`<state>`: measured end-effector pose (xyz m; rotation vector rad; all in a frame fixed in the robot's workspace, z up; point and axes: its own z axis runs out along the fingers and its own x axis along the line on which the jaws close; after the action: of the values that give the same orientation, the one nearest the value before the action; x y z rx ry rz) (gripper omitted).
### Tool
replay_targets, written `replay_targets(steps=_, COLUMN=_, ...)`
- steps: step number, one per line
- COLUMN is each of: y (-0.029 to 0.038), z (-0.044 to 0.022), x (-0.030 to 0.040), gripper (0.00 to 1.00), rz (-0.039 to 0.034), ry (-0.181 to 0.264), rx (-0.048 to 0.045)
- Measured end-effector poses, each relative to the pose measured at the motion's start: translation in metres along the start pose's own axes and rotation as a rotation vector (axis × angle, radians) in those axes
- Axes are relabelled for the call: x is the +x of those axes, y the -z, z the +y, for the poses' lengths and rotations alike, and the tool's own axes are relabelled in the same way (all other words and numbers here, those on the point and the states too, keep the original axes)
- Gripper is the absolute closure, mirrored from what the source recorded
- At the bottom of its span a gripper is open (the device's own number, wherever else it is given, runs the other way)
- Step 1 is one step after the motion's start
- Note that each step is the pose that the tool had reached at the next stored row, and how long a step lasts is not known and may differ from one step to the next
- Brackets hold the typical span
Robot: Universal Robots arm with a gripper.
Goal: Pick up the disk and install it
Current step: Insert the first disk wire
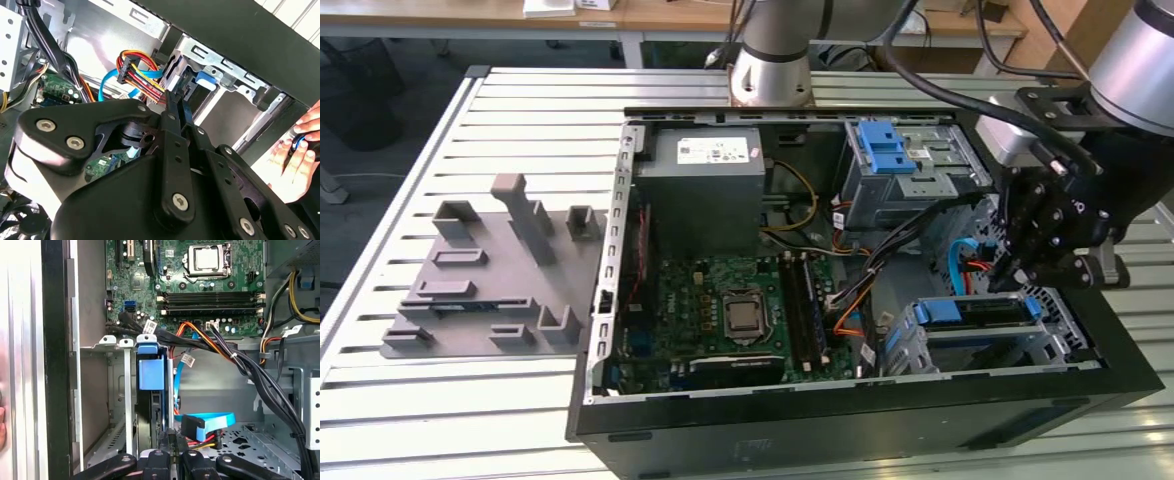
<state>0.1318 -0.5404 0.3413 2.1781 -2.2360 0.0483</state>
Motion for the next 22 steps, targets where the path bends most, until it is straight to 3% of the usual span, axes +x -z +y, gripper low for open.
replay_targets(steps=3, y=-0.0008, z=-0.0008, x=0.0004, gripper=0.84, rz=0.0004, ry=-0.001, rx=-0.0088)
replay_targets(steps=7, y=-0.0023, z=-0.0009, x=0.0059, gripper=0.84, rz=0.0005, ry=-0.007, rx=-0.0185)
replay_targets(steps=12, y=-0.0035, z=-0.0014, x=0.011, gripper=0.84, rz=0.0007, ry=-0.01, rx=-0.0206)
replay_targets(steps=22, y=-0.0059, z=-0.0031, x=0.0112, gripper=0.84, rz=0.0007, ry=-0.015, rx=-0.0247)
